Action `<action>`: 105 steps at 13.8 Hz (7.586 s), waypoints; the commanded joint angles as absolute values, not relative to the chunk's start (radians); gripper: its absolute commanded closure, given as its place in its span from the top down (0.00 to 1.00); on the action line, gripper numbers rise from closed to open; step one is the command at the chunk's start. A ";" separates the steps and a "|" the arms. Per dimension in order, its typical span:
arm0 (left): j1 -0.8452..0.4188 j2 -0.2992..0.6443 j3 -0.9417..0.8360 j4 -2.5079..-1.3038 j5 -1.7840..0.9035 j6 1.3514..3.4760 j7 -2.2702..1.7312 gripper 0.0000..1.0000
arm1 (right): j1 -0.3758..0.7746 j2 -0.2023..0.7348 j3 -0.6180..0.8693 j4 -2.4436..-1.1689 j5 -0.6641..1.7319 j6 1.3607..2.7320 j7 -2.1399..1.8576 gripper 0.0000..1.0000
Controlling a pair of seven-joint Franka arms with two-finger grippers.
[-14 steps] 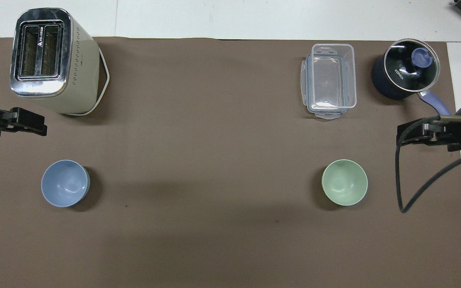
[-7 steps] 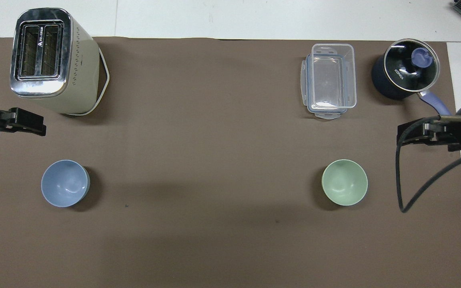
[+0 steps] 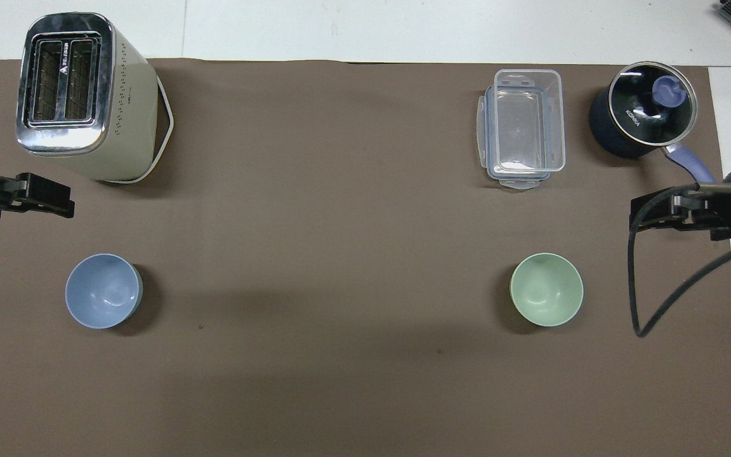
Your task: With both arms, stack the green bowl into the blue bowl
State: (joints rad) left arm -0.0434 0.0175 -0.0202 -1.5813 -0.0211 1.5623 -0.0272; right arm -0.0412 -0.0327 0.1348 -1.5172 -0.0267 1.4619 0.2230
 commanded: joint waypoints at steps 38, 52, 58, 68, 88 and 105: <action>0.238 0.021 -0.023 -2.316 -0.160 2.261 0.391 0.63 | -0.063 -0.051 0.132 -1.545 -0.012 1.479 0.232 1.00; 0.241 0.051 -0.021 -2.096 -0.235 1.959 0.391 0.00 | -0.069 -0.051 0.132 -1.546 -0.012 1.479 0.232 1.00; 0.216 0.020 -0.043 -1.935 -0.239 1.763 0.293 0.00 | -0.071 -0.052 0.132 -1.546 -0.012 1.479 0.230 1.00; 0.000 -0.011 -0.075 -1.985 -0.239 1.824 0.074 0.00 | -0.071 -0.055 0.130 -1.554 -0.012 1.479 0.230 1.00; -0.494 0.017 -0.075 -2.336 -0.282 2.414 -0.377 0.00 | -0.072 -0.058 0.127 -1.562 -0.014 1.479 0.219 1.00; -0.189 0.017 -0.064 -1.950 -0.187 1.985 -0.247 1.00 | -0.080 -0.061 0.120 -1.565 -0.014 1.479 0.219 1.00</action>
State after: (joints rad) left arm -0.2403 0.0112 -0.0563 -2.0282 -0.2214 2.0761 -0.2914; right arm -0.0662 -0.0336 0.1201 -1.5323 -0.0265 1.4619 0.2230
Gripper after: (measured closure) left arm 0.000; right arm 0.000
